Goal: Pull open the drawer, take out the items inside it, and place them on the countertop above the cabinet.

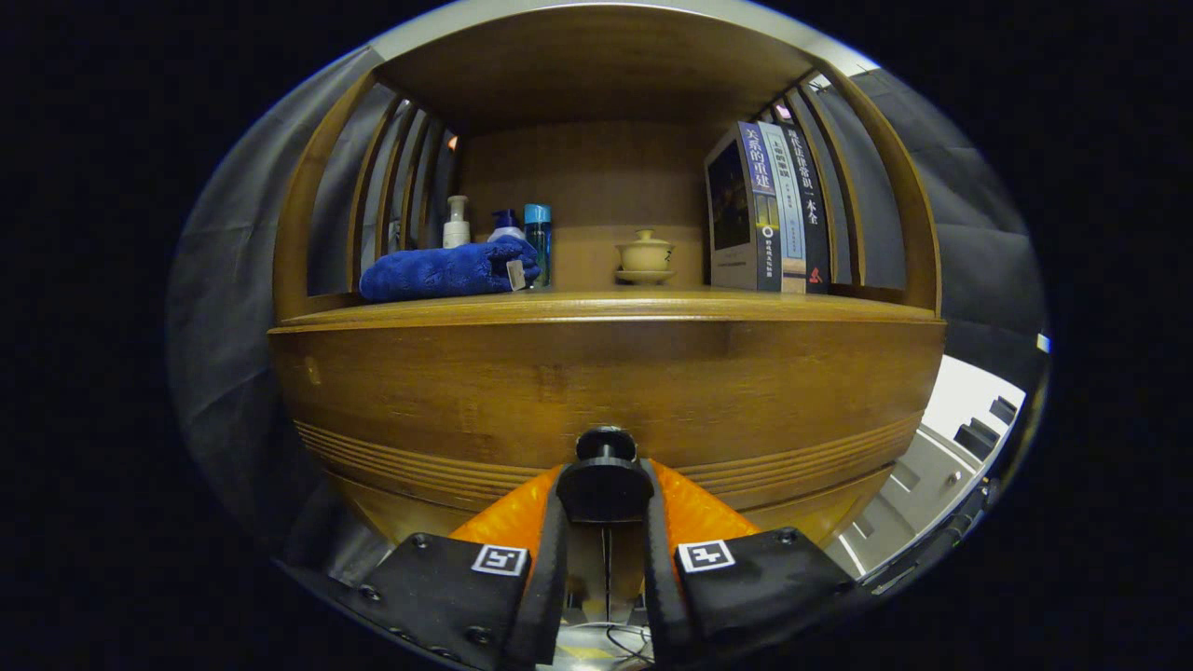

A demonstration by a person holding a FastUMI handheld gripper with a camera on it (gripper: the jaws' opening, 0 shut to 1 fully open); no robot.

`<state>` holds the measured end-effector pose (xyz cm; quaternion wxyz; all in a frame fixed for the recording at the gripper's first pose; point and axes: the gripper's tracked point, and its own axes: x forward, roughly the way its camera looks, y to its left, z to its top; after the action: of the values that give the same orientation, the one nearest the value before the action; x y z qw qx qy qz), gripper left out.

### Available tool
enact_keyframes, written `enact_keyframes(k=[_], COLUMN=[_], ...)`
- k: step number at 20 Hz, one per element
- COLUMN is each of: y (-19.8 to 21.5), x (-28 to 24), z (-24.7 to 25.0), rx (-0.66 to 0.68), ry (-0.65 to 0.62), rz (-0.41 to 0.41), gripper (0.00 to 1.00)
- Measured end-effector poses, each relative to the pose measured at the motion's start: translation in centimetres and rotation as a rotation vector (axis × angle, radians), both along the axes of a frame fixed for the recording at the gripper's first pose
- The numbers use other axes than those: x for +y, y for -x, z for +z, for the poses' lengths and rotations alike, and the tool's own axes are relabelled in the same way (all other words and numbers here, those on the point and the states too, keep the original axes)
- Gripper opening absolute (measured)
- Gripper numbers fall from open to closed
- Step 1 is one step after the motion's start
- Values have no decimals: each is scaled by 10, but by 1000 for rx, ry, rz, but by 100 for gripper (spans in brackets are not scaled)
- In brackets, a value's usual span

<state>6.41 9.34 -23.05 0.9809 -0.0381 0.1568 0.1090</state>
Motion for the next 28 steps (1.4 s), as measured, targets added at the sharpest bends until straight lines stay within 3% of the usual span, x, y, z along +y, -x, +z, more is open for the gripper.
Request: enact_keyframes(k=[3,7,8,10,13,16,17,21,24,28], y=[-2,9,13,45,52,43,37,31,37,22], x=[-3,-3,-12,-21,-35,-24,-15,-17,-5,-3], z=[2,-3,-28,-36,-2,28,30,32,32,27], rx=[4,26,103,120,-6,-51,-51,-74,-50,-46], ry=[8,-38,-6,-38,9,13,0,27,-50,-4], rz=[-26,-49,-67,-54,-69,-25,-11,-11,30,25], gripper=[30,23,22,9,8,9,10,60,60,60])
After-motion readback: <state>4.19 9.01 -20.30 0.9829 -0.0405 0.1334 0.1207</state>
